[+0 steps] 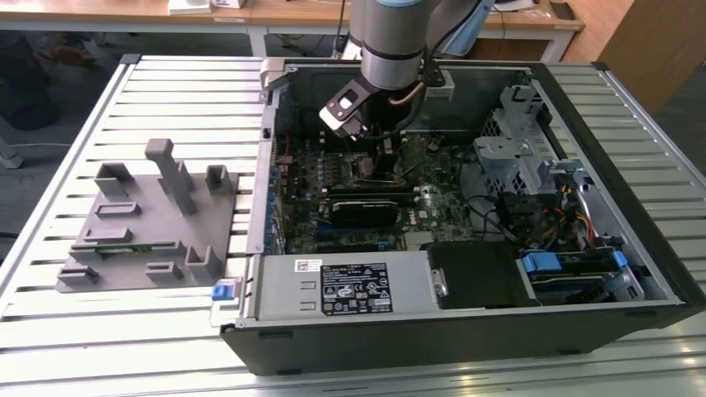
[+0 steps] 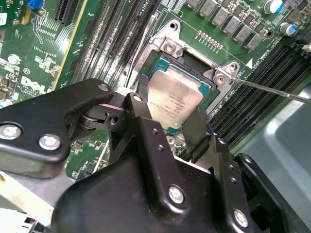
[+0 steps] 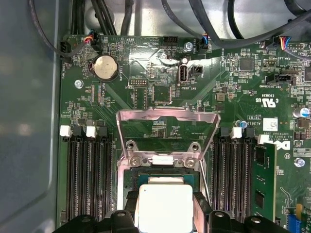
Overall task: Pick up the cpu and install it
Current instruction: 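Place the cpu into insertion slot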
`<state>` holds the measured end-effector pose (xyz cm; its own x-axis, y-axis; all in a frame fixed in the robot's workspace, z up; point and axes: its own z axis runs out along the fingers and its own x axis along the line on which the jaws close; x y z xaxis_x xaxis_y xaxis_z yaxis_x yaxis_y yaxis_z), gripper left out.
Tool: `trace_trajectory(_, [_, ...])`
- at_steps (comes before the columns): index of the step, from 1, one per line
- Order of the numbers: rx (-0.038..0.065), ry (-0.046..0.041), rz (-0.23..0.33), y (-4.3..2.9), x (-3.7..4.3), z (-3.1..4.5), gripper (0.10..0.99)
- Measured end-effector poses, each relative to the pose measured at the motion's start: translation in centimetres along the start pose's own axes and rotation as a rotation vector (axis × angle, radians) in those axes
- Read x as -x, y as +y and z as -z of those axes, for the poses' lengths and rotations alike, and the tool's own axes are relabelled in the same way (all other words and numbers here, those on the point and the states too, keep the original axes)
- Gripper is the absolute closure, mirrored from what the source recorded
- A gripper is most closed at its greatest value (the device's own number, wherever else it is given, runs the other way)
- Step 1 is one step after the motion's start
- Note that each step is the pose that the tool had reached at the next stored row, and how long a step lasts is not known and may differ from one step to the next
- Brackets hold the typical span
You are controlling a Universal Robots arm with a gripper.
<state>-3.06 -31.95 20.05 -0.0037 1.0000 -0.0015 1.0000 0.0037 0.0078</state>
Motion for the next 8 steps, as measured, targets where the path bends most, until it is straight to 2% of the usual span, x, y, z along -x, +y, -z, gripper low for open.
trace_trajectory(8, [0.0, 0.0001, -0.001, 0.0, -0.24, -0.4, 0.557])
